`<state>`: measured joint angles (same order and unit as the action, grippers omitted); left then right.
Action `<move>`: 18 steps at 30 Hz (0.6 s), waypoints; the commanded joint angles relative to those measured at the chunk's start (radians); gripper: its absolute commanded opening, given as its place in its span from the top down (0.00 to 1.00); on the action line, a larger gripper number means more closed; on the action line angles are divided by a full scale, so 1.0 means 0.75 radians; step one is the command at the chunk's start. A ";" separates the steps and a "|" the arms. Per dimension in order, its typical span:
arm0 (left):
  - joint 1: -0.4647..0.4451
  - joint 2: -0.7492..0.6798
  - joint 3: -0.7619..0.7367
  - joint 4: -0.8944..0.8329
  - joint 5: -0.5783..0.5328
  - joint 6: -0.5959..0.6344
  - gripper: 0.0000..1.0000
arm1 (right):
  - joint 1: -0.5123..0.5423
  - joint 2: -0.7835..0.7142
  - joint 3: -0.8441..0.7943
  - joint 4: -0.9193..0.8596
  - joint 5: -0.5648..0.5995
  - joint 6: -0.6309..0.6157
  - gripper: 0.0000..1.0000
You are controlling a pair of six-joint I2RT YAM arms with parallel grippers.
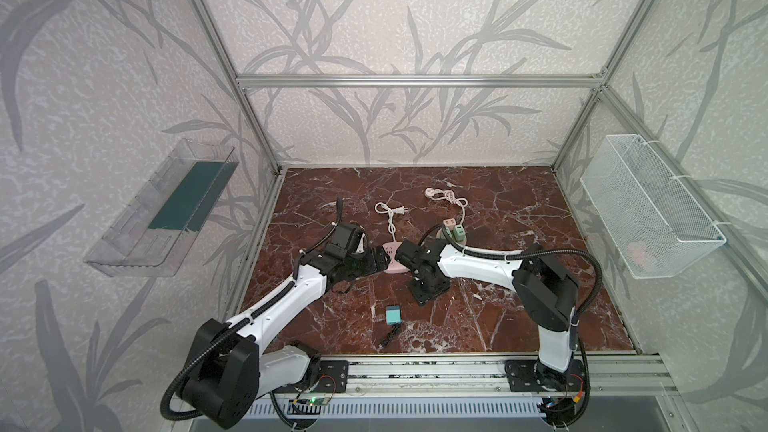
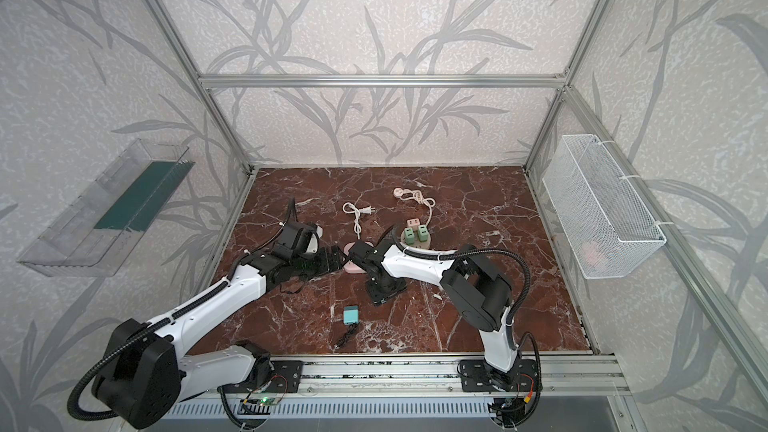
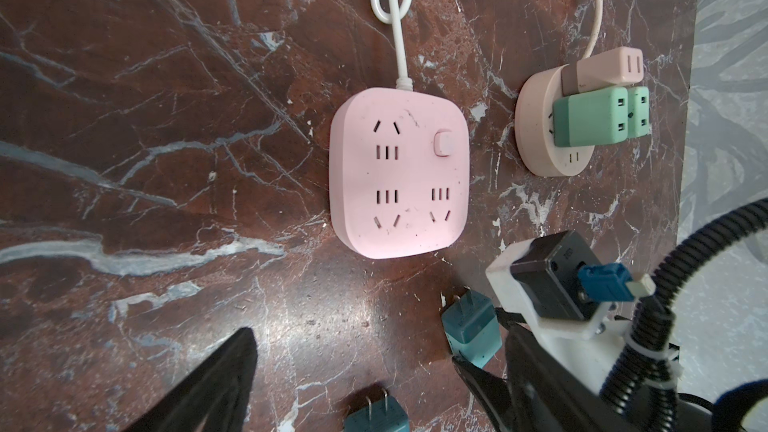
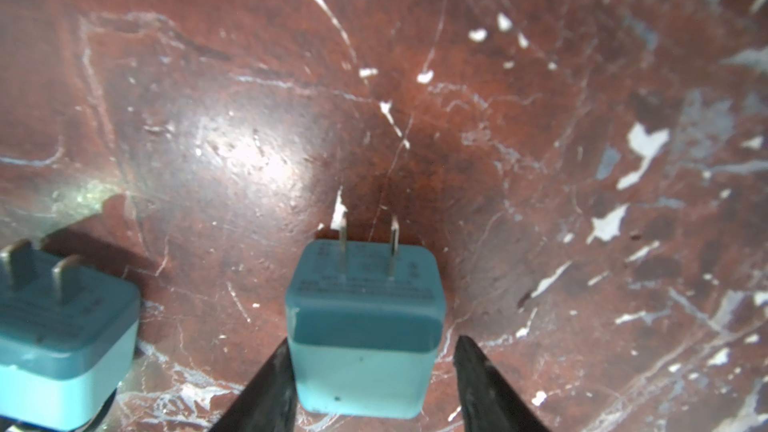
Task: Insert the plug
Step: 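Lower the right gripper around the teal charger farther from the table edge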
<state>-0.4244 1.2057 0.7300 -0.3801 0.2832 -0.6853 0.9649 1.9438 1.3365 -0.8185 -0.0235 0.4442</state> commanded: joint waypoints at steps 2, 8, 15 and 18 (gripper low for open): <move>0.002 -0.031 -0.018 0.004 -0.004 -0.015 0.08 | -0.001 -0.021 -0.004 0.001 0.029 -0.033 0.43; 0.003 -0.036 -0.030 0.000 -0.003 -0.022 0.08 | -0.001 -0.012 -0.022 0.035 0.027 -0.043 0.43; 0.005 -0.057 -0.049 0.003 -0.003 -0.035 0.08 | -0.003 -0.003 -0.040 0.056 0.019 -0.050 0.48; 0.007 -0.061 -0.052 0.000 -0.001 -0.041 0.09 | -0.002 -0.006 -0.049 0.056 0.018 -0.052 0.51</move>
<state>-0.4240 1.1801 0.7044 -0.3805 0.2832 -0.7033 0.9646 1.9438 1.3148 -0.7712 -0.0162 0.4145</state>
